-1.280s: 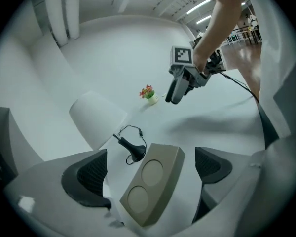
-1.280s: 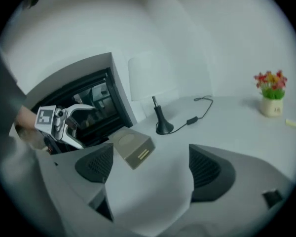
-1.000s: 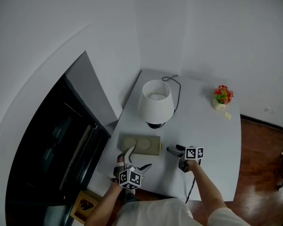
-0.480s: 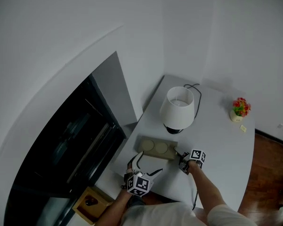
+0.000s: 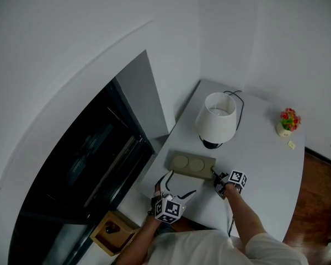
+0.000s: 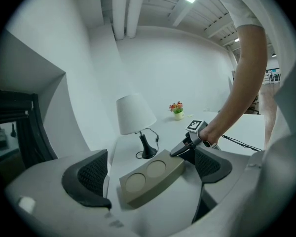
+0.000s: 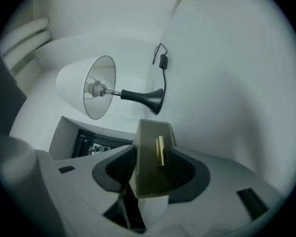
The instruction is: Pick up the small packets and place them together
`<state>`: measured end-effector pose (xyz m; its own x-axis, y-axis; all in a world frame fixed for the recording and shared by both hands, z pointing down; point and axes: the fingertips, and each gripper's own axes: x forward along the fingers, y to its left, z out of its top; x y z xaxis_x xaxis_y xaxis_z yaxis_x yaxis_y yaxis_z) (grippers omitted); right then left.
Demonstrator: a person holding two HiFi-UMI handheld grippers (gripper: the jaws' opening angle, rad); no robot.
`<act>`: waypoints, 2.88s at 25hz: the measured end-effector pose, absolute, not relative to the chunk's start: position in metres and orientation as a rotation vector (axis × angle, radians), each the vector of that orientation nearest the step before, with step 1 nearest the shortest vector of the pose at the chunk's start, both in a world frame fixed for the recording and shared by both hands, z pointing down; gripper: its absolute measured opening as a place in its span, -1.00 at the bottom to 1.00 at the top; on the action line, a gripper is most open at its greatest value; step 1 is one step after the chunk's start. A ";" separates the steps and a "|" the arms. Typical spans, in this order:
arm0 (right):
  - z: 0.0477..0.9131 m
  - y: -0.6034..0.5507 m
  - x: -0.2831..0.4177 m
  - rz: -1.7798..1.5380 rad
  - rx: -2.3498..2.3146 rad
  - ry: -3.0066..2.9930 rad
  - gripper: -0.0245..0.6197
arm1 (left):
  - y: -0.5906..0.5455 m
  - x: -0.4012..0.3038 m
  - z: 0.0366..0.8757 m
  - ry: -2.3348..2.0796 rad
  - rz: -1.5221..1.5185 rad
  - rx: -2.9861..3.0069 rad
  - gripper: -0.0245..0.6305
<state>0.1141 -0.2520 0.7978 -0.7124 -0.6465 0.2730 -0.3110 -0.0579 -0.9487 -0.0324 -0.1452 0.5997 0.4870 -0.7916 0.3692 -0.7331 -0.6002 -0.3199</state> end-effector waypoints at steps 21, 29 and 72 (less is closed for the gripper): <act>0.797 -0.207 0.253 -1.702 -1.232 1.874 -0.83 | -0.144 0.029 0.605 1.127 -0.712 -2.696 0.77; 0.794 -0.181 0.340 -1.642 -1.344 1.876 -0.83 | -0.141 0.061 0.605 1.036 -0.693 -2.728 0.69; 0.509 -0.116 0.181 0.022 -1.837 2.595 0.36 | -0.187 0.003 0.538 1.393 -0.123 -2.942 0.32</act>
